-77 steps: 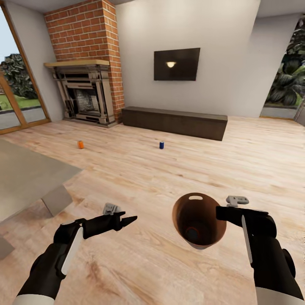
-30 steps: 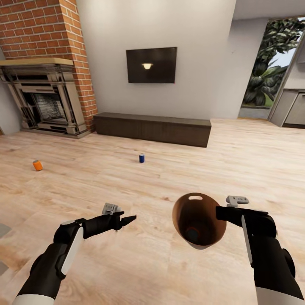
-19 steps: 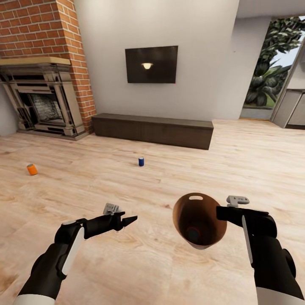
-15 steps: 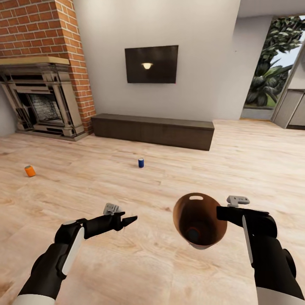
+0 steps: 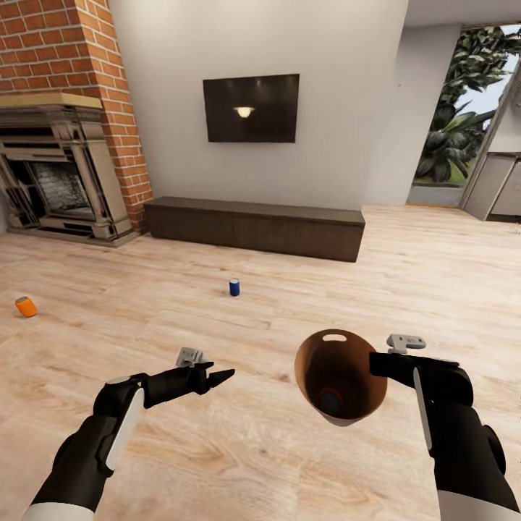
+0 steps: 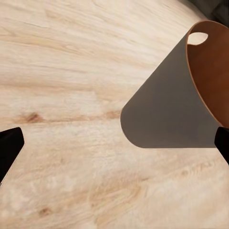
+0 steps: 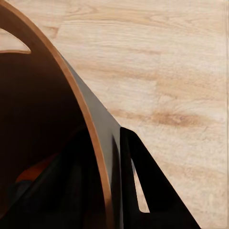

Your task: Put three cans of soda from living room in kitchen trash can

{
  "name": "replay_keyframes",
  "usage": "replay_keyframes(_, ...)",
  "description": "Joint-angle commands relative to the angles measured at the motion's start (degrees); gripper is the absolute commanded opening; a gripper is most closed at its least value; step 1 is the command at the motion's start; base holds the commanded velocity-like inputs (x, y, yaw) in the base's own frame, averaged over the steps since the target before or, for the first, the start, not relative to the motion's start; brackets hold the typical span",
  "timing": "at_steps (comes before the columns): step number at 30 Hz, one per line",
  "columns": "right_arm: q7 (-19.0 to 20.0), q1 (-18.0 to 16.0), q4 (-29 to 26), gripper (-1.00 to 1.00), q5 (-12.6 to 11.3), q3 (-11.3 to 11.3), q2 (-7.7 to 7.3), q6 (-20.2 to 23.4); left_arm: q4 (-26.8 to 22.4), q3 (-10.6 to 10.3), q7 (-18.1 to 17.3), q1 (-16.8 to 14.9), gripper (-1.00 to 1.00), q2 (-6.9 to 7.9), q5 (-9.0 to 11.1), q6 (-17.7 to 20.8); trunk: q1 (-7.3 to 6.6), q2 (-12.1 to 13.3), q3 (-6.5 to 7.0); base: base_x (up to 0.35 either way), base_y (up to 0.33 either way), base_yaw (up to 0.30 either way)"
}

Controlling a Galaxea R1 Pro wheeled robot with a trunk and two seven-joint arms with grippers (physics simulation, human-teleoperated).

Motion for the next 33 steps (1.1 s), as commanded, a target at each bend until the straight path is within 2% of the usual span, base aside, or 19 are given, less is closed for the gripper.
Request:
replay_keyframes(1, 0.0, 0.0, 0.0, -1.00, -0.9, 0.0, 0.02, 0.1, 0.0, 0.0, 0.0, 0.0, 1.00, 0.00, 0.0, 0.0, -0.01, 0.0, 0.01, 0.337, 0.000, -0.209)
replay_keyframes(12, 0.0, 0.0, 0.0, -1.00, -0.9, 0.0, 0.00, 0.1, 0.0, 0.0, 0.0, 0.0, 1.00, 0.00, 0.0, -0.1, -0.01, 0.0, 0.01, 0.337, 0.000, -0.178)
replay_keyframes(25, 0.0, 0.0, 0.0, -1.00, -0.9, 0.0, -0.03, 0.1, 0.0, 0.0, -0.1, 0.0, 1.00, 0.03, 0.0, -0.1, -0.01, 0.0, 0.01, 0.337, 0.000, -0.006)
replay_keyframes(33, 0.0, 0.0, 0.0, -1.00, -0.9, 0.0, -0.08, 0.1, -0.1, 0.0, -0.1, 0.0, 1.00, 0.00, 0.0, -0.1, -0.01, 0.0, -0.18, 0.337, 0.000, 0.076)
